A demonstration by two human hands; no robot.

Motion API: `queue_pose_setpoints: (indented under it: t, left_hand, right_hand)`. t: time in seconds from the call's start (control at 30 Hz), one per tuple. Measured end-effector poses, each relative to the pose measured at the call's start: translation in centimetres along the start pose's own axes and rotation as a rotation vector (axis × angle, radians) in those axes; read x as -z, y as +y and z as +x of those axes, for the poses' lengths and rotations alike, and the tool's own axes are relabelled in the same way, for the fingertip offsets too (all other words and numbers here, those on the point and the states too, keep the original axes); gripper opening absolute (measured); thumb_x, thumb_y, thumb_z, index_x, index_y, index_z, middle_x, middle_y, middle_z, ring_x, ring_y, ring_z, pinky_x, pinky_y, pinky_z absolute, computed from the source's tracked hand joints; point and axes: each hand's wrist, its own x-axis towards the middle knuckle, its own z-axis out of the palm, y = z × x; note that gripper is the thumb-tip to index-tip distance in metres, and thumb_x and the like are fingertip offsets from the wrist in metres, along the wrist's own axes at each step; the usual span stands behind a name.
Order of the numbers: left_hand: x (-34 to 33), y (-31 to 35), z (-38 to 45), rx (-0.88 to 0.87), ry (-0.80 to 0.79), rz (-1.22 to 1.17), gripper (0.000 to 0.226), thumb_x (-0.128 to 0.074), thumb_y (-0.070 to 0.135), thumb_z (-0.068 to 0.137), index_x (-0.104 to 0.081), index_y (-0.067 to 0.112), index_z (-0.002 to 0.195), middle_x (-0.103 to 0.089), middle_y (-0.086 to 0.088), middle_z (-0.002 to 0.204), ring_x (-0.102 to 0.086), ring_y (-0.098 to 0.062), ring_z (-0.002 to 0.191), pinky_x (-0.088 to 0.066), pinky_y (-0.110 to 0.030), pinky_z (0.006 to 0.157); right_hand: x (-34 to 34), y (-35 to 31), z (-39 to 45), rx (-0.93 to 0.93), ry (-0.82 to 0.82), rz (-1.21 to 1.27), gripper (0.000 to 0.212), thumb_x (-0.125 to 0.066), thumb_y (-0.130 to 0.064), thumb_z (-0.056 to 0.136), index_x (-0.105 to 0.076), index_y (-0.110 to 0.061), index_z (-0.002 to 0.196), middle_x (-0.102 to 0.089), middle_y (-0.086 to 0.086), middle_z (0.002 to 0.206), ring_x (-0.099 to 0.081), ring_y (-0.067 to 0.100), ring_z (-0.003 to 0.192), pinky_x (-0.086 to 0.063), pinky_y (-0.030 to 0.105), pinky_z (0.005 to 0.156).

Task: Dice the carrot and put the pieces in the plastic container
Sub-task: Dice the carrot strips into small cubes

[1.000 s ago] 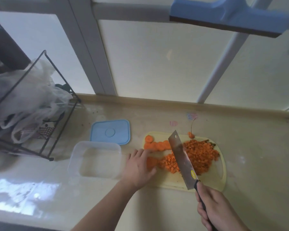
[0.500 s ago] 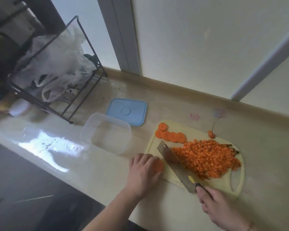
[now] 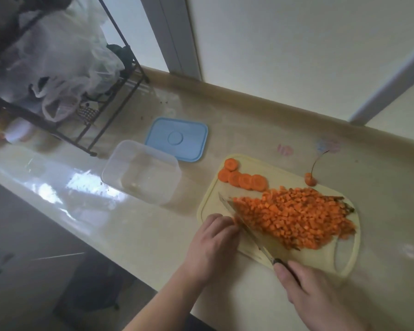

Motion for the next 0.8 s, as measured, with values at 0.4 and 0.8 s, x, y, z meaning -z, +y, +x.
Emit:
queue_pose_setpoints:
  t: [0.4, 0.8]
  left_hand:
    - [0.1, -0.8, -0.4, -0.037, -0.045, -0.03, 0.017, -0.078, 0.005, 0.085, -0.075, 0.002, 0.101, -0.069, -0.008, 0.11, -0.061, -0.03, 0.1, -0.052, -0.032, 0.091]
    - [-0.1, -0.8, -0.4, -0.022, -0.028, -0.059, 0.018, -0.065, 0.018, 0.098, -0.075, 0.004, 0.103, -0.07, -0.008, 0.111, -0.062, -0.028, 0.102, -0.052, -0.033, 0.094]
  right_hand:
    - [1.0, -0.4, -1.2, -0.007, -0.016, 0.0, 0.082, -0.032, -0.089, 0.07, -0.059, -0.012, 0.079, -0.06, 0.001, 0.07, -0.056, 0.008, 0.068, -0.043, 0.021, 0.071]
    - [-0.9, -0.1, 2.3, 0.16, -0.027, -0.169, 0.083, 0.004, -0.089, 0.072, -0.047, -0.025, 0.078, -0.06, -0.001, 0.069, -0.058, 0.012, 0.073, -0.046, 0.04, 0.069]
